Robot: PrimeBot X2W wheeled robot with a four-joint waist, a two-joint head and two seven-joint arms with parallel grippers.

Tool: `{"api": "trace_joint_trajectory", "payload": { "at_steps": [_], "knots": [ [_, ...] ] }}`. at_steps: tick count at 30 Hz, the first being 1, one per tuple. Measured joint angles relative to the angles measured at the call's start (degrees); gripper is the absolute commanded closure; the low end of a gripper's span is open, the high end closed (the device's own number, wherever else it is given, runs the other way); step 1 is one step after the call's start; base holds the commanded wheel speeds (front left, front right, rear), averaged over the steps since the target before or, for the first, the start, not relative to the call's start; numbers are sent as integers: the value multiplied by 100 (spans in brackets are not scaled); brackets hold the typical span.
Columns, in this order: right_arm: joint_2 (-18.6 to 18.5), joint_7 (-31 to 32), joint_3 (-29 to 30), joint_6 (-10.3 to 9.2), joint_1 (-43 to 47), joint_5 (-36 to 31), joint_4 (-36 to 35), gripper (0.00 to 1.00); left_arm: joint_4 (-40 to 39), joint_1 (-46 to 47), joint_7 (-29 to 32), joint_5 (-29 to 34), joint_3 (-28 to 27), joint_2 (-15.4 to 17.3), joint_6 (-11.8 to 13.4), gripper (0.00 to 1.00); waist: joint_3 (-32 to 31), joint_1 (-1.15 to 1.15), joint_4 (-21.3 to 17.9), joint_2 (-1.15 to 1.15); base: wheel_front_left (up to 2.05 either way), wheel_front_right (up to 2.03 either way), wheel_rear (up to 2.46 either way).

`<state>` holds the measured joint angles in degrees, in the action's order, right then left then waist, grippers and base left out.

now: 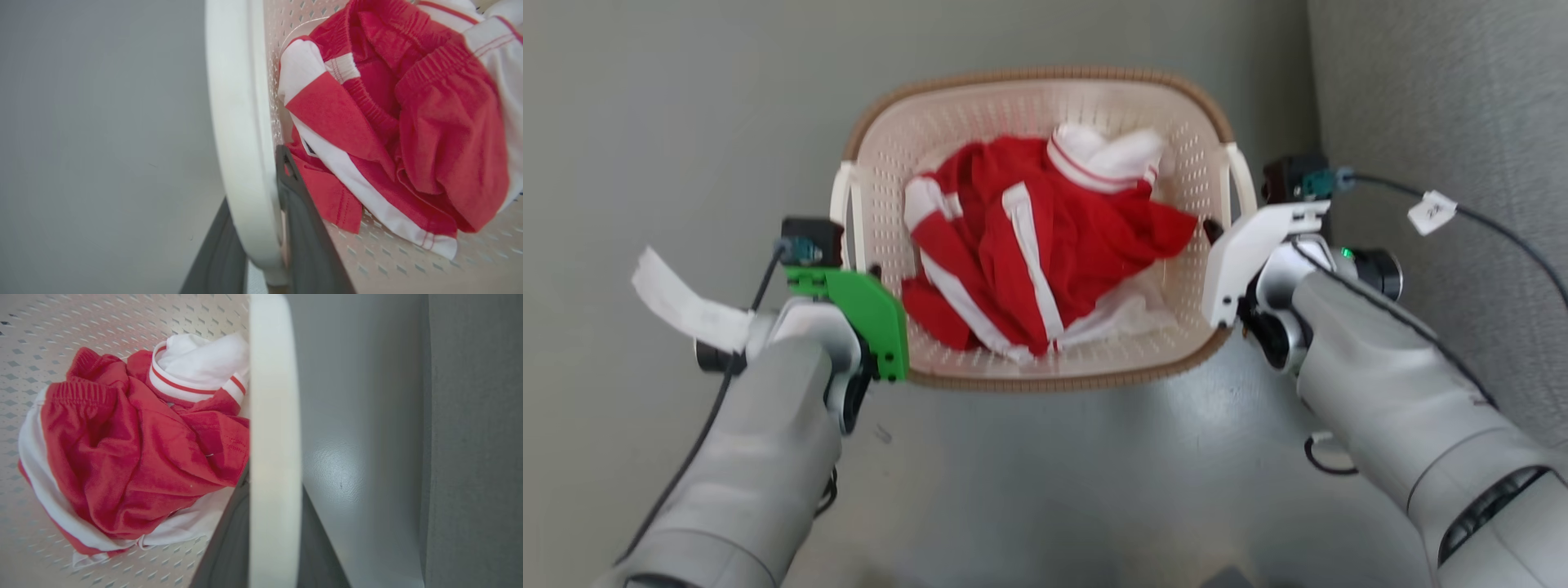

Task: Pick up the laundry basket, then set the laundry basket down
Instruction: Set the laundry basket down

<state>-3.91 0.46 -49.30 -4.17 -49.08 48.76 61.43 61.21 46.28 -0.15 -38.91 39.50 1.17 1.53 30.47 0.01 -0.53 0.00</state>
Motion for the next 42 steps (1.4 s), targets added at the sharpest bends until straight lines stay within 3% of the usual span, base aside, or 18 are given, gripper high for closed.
{"api": "trace_joint_trajectory", "payload": {
  "at_steps": [28, 42],
  "knots": [
    [-34, -355, 192, 12, -1360, -45, 213, 100, -63, 1345, -303, 207, -37, 59, 59, 100, 1955, 0, 107, 0, 0, 0, 0],
    [8, -504, 147, 115, -1439, -86, 417, 100, 129, 1418, -479, 224, -36, 25, 49, 100, 2371, 0, 152, 0, 0, 0, 0]
  ]
}}
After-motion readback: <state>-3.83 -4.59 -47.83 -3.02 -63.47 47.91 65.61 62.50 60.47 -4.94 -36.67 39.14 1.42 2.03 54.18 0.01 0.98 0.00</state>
